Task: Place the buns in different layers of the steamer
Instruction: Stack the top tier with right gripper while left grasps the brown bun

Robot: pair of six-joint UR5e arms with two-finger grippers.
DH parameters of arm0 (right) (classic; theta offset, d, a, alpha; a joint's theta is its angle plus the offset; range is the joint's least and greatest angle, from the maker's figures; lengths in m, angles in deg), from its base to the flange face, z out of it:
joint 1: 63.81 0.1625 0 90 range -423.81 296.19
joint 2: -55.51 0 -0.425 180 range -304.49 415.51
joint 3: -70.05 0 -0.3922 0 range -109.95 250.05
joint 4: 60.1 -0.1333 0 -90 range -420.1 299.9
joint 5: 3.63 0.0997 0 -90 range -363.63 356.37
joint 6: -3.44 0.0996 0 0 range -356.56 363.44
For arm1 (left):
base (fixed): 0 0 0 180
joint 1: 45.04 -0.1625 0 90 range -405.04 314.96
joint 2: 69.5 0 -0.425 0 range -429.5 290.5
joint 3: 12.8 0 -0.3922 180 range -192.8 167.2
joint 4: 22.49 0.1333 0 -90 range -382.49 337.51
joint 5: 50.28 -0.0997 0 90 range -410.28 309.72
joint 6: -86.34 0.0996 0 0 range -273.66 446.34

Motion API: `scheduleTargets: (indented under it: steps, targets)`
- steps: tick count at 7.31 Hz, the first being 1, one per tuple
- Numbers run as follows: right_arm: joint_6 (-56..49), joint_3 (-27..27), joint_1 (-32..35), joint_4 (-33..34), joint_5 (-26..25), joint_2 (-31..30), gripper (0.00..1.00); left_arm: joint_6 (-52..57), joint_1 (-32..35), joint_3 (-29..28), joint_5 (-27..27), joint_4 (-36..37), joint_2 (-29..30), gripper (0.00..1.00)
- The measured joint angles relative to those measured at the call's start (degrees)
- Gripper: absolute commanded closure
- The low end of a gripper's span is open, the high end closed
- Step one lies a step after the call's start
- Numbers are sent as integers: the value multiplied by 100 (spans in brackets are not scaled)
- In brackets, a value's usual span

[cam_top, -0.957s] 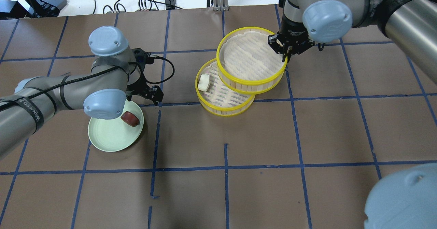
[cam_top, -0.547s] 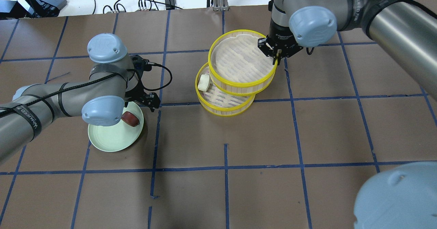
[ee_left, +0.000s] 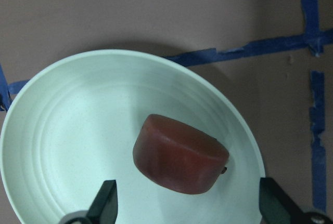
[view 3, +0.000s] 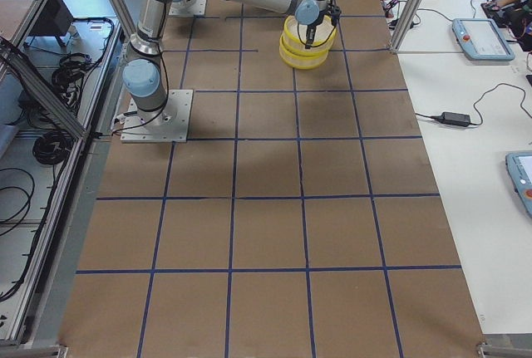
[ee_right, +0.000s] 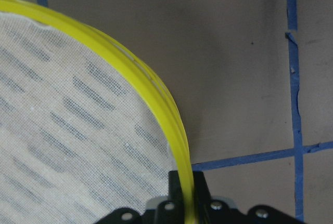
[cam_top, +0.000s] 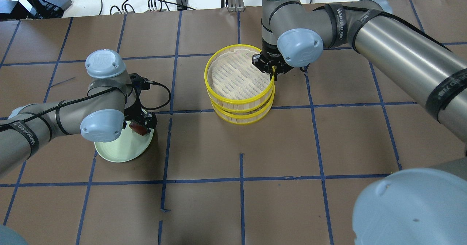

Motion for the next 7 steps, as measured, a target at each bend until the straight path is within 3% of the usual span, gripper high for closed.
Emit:
scheduleTargets:
  steps: [5,6,7]
  targets:
    - [-32,-138,-5,-4,-251,-37,96,58,107,-325,34,278,-116,100]
    - [-15,-189,-6,9,-232,-41,83,14,253,-655,45,19,-270,100]
    - [-6,-230,-6,17,-216,-45,91,-207,475,-1078,89,-465,-434,100]
